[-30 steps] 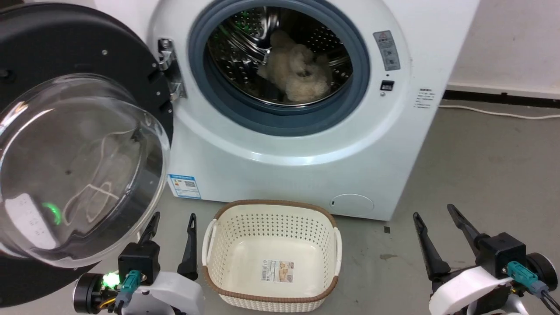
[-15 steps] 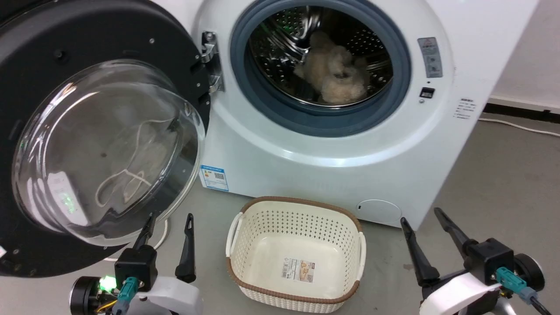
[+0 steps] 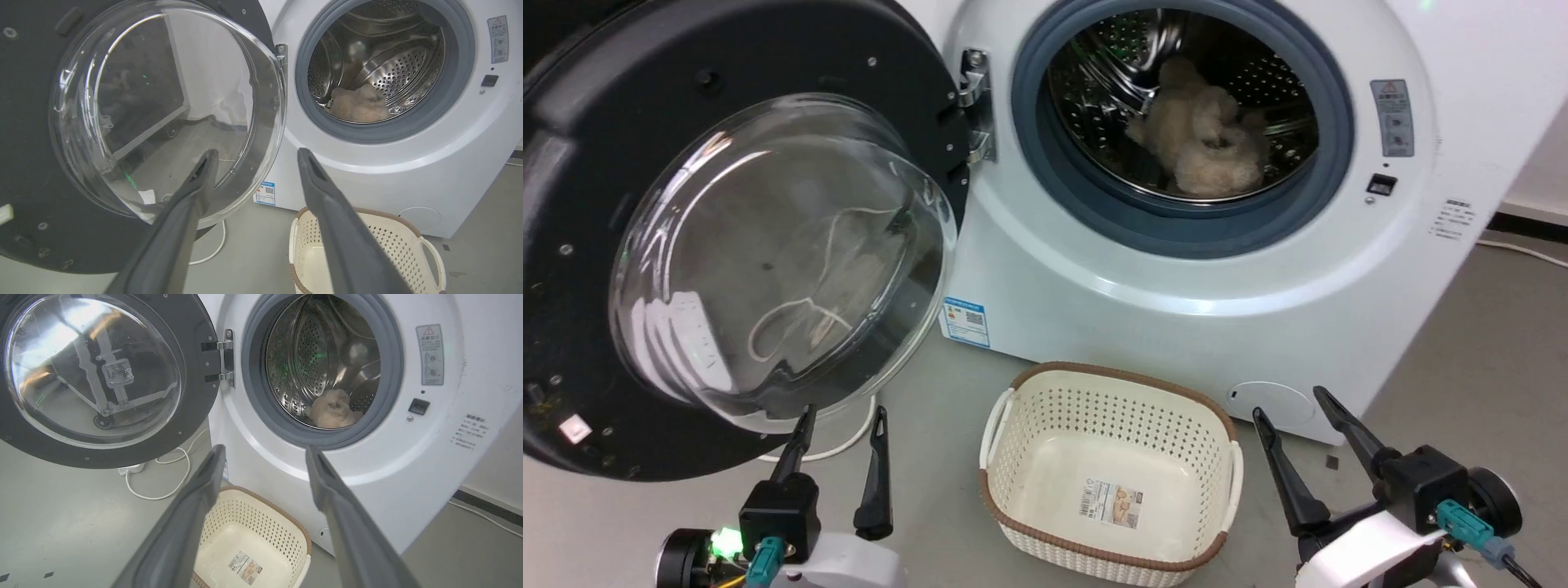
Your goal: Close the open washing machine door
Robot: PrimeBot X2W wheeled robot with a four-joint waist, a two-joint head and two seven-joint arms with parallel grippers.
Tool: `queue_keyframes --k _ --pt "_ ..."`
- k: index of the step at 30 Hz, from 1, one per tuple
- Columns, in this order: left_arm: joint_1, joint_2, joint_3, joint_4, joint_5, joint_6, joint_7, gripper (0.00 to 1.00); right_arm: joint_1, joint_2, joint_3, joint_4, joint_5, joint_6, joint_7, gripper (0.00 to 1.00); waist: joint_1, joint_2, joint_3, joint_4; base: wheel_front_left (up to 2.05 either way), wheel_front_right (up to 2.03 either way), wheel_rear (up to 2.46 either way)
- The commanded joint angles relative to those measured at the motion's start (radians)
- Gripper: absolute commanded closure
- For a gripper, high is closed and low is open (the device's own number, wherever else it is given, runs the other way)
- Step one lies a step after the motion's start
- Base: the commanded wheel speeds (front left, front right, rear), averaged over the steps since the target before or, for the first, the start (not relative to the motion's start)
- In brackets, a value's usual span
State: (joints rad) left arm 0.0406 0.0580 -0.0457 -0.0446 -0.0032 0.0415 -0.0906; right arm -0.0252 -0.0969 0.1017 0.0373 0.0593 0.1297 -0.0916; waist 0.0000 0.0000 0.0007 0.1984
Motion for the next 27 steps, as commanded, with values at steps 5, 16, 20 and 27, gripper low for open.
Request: queue_keyframes --k 5,16,20,27 --pt "0.023 0.007 -0.009 -0.013 -0.003 0.014 -0.026 0.00 -0.011 -0.017 0.019 0.009 0.019 0.000 -0.025 0.00 0.0000 0.0000 -0.001 0.034 -0.01 -0.01 -0.01" --pt "0.037 0.013 -0.020 -0.024 -0.002 0.029 -0.049 0.00 0.003 -0.025 0.034 0.014 0.037 0.001 -0.048 0.00 0.0000 0.0000 -0.003 0.079 0.00 0.00 0.00" --pt "0.044 0.016 -0.022 -0.028 -0.003 0.036 -0.057 0.00 0.005 -0.029 0.042 0.018 0.042 0.001 -0.056 0.00 0.0000 0.0000 -0.004 0.095 0.00 0.00 0.00" --pt "0.054 0.018 -0.027 -0.031 -0.007 0.048 -0.072 0.00 0.008 -0.037 0.056 0.025 0.052 0.001 -0.071 0.00 0.0000 0.0000 -0.004 0.124 0.00 0.00 0.00"
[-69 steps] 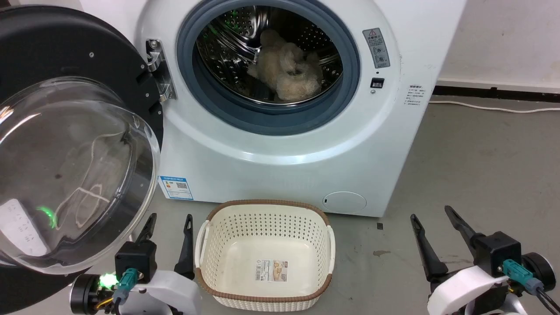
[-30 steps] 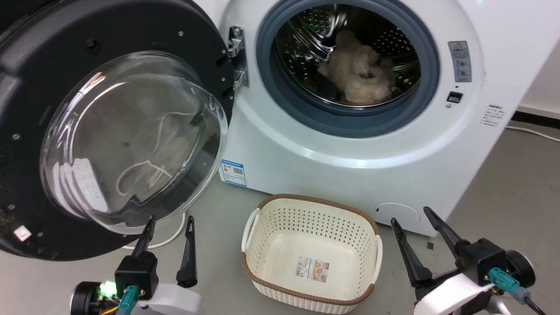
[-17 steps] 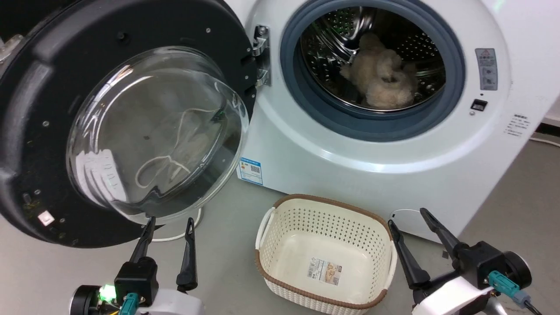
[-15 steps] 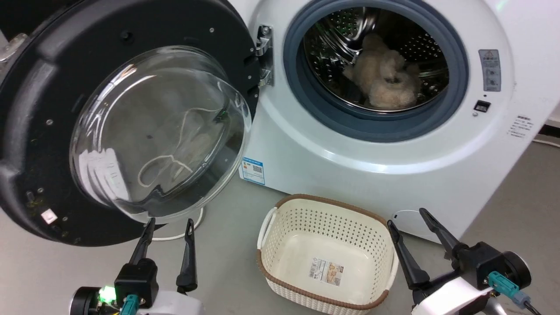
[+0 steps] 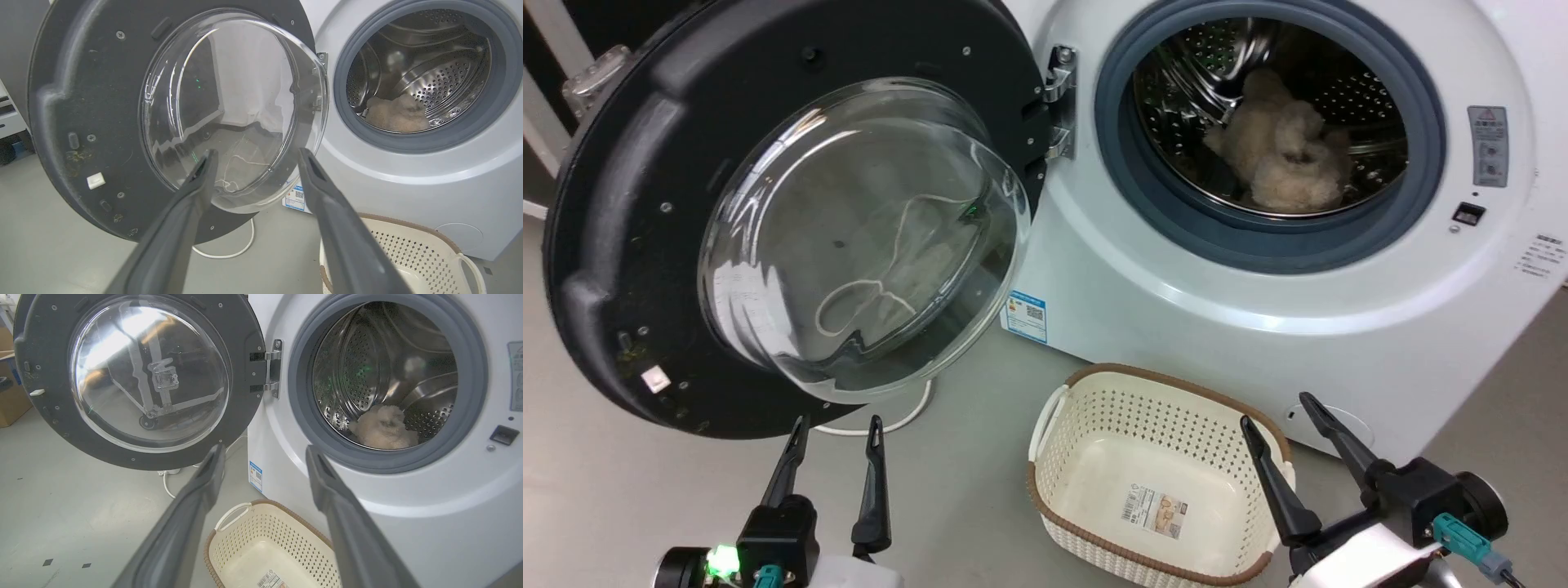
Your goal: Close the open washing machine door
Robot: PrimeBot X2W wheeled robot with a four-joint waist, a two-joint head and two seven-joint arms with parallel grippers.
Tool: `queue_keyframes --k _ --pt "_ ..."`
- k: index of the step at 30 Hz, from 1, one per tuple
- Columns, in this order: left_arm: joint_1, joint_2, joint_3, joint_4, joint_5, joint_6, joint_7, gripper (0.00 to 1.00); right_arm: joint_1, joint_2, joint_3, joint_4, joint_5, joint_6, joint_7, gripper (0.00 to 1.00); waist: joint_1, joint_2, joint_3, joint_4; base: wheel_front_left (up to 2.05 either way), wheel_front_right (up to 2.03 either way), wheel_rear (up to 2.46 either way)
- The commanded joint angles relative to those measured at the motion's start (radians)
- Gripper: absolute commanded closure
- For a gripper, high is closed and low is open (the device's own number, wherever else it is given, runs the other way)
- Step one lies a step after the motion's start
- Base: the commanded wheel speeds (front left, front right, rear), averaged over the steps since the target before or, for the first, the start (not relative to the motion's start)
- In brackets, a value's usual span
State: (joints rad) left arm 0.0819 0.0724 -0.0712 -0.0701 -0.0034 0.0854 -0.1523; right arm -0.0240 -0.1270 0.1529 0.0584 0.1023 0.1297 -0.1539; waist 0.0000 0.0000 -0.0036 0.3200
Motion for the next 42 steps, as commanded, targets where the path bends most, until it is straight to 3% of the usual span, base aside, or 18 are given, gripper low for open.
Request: queue_keyframes --k 1,10,11,12,13,23,26,31,37,42 --pt "0.014 0.003 -0.002 -0.005 -0.008 0.006 -0.012 0.00 0.008 -0.008 0.006 0.005 0.011 0.001 -0.011 0.00 0.0000 0.0000 0.000 0.007 0.00 0.00 0.00" --pt "0.025 0.004 -0.010 -0.002 -0.015 0.016 -0.031 0.00 0.020 -0.017 0.017 0.016 0.023 0.001 -0.029 0.00 0.0000 0.0000 -0.001 0.044 0.00 0.00 0.00" --pt "0.026 0.004 -0.011 0.001 -0.018 0.015 -0.033 0.47 0.023 -0.018 0.018 0.016 0.024 0.001 -0.031 0.00 0.0000 0.0000 -0.001 0.048 0.00 0.00 0.00" --pt "0.026 0.004 -0.013 0.004 -0.022 0.013 -0.035 0.78 0.026 -0.018 0.018 0.017 0.026 0.001 -0.034 0.00 0.0000 0.0000 0.000 0.053 0.00 0.00 0.00" --pt "0.026 0.003 -0.015 0.006 -0.027 0.011 -0.037 1.00 0.029 -0.019 0.018 0.017 0.027 0.001 -0.036 0.00 0.0000 0.0000 0.000 0.057 0.00 0.00 0.00" --pt "-0.014 -0.011 0.035 -0.056 -0.125 -0.014 -0.056 1.00 0.061 -0.030 0.005 0.003 0.031 0.001 -0.055 0.00 0.0000 0.0000 0.022 0.095 0.00 0.00 0.00" --pt "-0.054 -0.008 0.094 -0.081 -0.170 -0.032 -0.062 1.00 0.075 -0.032 -0.004 -0.006 0.032 0.001 -0.061 0.00 0.0000 0.0000 0.037 0.097 0.00 0.00 0.00" --pt "-0.151 0.000 0.248 -0.103 -0.340 -0.053 -0.073 1.00 0.071 -0.052 -0.001 -0.016 0.042 0.001 -0.071 0.00 0.0000 0.0000 0.068 0.066 0.00 0.00 0.00" --pt "-0.324 0.134 0.450 -0.030 -0.538 -0.056 -0.009 1.00 0.050 -0.086 0.009 -0.027 0.064 0.001 -0.084 0.00 0.0000 0.0000 0.118 0.020 0.00 0.00 0.00" --pt "-0.462 0.264 0.580 0.087 -0.702 -0.020 0.139 1.00 0.039 -0.106 0.011 -0.035 0.085 0.001 -0.094 0.00 0.0000 0.0000 0.161 -0.009 0.00 0.00 0.00"
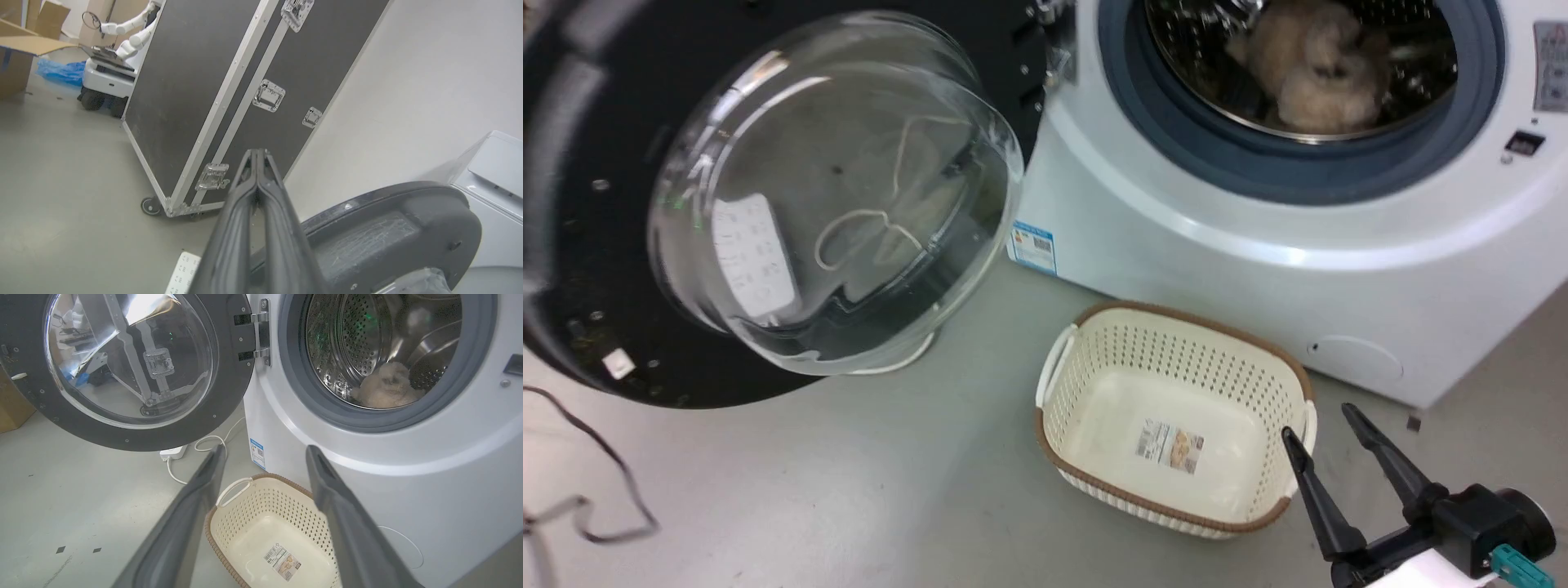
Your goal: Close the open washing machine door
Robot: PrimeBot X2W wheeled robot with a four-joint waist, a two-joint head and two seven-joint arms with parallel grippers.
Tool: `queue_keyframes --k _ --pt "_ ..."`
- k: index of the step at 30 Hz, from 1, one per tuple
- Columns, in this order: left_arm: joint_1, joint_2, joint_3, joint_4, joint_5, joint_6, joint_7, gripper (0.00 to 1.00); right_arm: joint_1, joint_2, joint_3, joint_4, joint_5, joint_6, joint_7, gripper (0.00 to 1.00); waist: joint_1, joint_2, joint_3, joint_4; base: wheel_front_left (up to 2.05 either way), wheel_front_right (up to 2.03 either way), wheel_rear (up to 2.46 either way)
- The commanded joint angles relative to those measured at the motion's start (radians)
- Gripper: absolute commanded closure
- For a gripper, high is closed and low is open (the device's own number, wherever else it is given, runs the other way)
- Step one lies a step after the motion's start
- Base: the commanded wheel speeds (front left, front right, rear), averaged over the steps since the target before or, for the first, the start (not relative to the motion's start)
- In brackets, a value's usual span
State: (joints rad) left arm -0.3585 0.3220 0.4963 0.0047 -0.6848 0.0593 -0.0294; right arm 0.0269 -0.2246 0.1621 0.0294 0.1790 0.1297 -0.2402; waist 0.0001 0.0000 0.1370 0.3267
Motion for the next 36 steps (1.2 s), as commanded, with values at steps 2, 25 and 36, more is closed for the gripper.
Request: queue_keyframes --k 2,25,36 --pt "-0.069 0.055 0.046 0.068 -0.095 0.027 0.106 1.00 -0.014 -0.017 0.005 -0.009 0.015 0.001 -0.012 0.00 -0.0001 0.0000 0.035 -0.023 0.00 0.00 0.00" --pt "-0.093 0.065 0.027 0.175 -0.570 0.065 0.849 1.00 -0.026 -0.037 0.016 0.007 0.041 0.001 -0.022 0.00 -0.0001 0.0000 0.039 -0.033 0.00 0.00 0.00" --pt "0.153 -0.124 -0.086 -0.086 -0.681 0.019 1.023 1.00 -0.017 0.032 0.010 0.052 0.021 0.001 -0.022 0.00 -0.0001 0.0000 -0.075 -0.045 0.00 0.00 0.00"
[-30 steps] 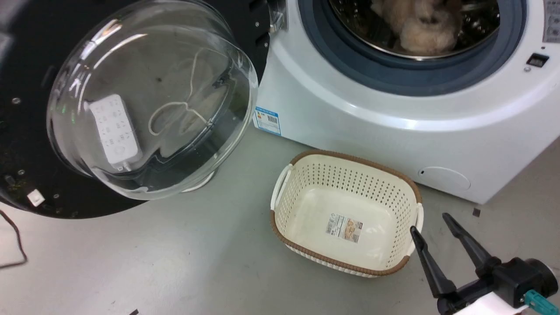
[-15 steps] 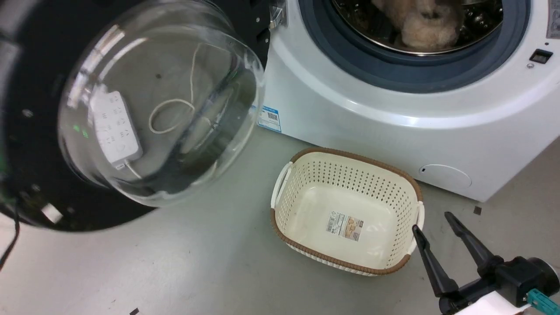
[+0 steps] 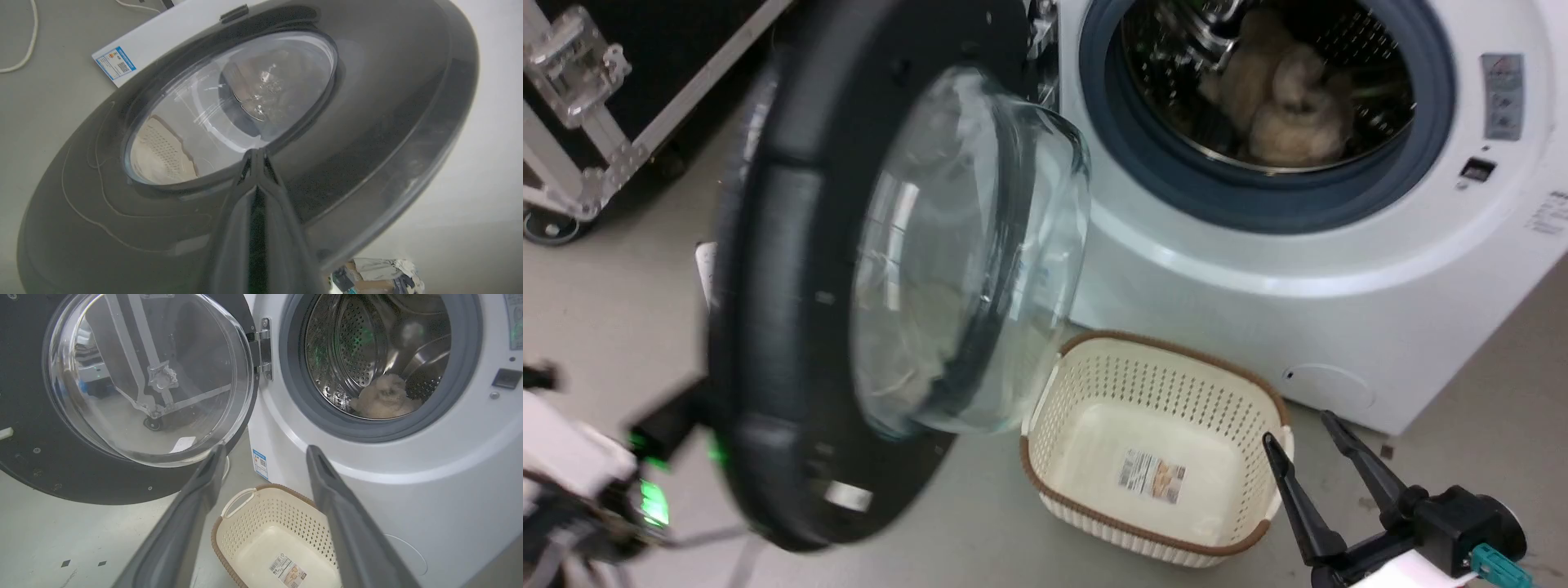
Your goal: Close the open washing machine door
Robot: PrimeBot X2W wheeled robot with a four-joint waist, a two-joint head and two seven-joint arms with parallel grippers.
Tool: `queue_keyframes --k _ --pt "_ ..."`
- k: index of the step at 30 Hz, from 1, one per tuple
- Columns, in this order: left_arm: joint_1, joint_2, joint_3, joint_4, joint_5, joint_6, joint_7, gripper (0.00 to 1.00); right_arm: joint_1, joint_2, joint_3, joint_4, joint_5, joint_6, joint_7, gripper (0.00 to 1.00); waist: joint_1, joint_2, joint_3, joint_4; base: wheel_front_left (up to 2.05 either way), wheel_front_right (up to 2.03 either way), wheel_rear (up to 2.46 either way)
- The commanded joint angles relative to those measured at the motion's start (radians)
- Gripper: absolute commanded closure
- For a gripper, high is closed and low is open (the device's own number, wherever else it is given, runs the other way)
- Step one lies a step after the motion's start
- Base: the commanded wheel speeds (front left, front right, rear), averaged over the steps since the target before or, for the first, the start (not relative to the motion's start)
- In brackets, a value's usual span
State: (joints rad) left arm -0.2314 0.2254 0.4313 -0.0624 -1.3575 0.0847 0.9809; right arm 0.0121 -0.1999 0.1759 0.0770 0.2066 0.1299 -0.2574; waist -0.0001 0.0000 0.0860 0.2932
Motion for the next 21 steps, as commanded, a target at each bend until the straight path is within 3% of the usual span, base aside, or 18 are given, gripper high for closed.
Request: queue_keyframes --k 1,5,11,15,20,21 --pt "0.047 -0.051 -0.037 -0.040 -0.013 -0.007 0.020 1.00 -0.002 0.012 -0.008 0.007 -0.011 0.001 -0.004 0.00 0.0001 0.0000 -0.032 -0.017 0.00 0.00 0.00" --pt "0.142 -0.131 -0.094 -0.101 -0.035 -0.014 0.028 1.00 -0.001 0.027 -0.014 0.016 -0.027 0.001 -0.004 0.00 0.0001 0.0000 -0.055 -0.066 0.00 0.00 0.00" --pt "0.266 -0.172 -0.226 -0.113 -0.089 -0.050 -0.025 1.00 0.005 0.024 -0.042 0.020 -0.039 0.001 -0.004 0.00 0.0001 0.0000 -0.050 -0.166 0.00 0.00 0.00" --pt "0.302 -0.175 -0.355 -0.090 -0.203 -0.069 -0.172 1.00 -0.002 0.015 -0.049 0.021 -0.037 0.001 -0.004 0.00 0.0001 0.0000 -0.024 -0.254 0.00 0.00 0.00" --pt "0.289 -0.175 -0.491 -0.035 -0.275 -0.122 -0.319 1.00 -0.018 0.007 -0.047 0.019 -0.029 0.001 -0.004 0.00 0.0001 0.0000 0.016 -0.352 0.00 0.00 0.00" --pt "0.260 -0.175 -0.548 -0.001 -0.293 -0.145 -0.386 1.00 -0.027 0.001 -0.048 0.019 -0.023 0.001 -0.004 0.00 0.0001 0.0000 0.037 -0.397 0.00 0.00 0.00"
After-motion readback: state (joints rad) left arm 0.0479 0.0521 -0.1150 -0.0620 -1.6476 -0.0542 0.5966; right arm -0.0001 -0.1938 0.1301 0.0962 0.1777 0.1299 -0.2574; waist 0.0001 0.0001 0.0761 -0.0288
